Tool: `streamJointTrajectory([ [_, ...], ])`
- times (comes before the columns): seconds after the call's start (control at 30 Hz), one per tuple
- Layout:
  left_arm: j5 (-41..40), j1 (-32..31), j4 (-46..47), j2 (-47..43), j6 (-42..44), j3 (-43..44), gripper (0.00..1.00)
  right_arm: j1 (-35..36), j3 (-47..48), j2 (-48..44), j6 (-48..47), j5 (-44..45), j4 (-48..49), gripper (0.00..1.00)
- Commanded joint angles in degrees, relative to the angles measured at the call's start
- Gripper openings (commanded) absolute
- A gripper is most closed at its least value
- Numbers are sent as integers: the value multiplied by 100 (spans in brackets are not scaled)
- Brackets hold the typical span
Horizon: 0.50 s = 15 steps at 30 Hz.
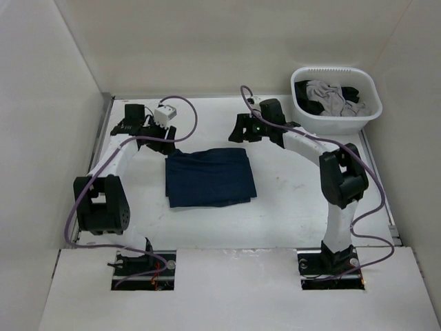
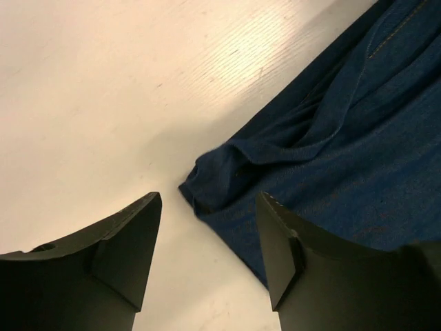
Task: Fold and stack the trousers
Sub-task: Fold the trousers
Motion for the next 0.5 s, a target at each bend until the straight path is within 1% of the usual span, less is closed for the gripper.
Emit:
streamJointTrajectory([
  [0.0, 1047, 117, 239, 408, 325, 446, 54, 86, 462, 141, -973, -722, 79, 73],
  [0.07, 1347, 118, 116, 628, 474, 587, 52, 95, 550, 299, -1158, -854, 45, 75],
  [0.13, 1497, 91, -51, 813, 650, 692, 51, 95, 568, 414, -1247, -916, 27, 76],
  [0.23, 1568, 91, -271, 1024, 887, 798, 51, 156, 568, 537, -1361, -1109, -26, 77],
  [0.33, 1515, 126, -202, 1244, 923, 833, 52, 323, 594, 712, -1484, -1057, -35, 79],
  [0.4, 1524, 153, -193, 1376, 897, 904, 52, 385, 716, 905, -1476, -1004, -35, 88],
  [0.47, 1568, 153, -289, 1438, 888, 956, 51, 429, 840, 1081, -1423, -1039, -70, 88],
])
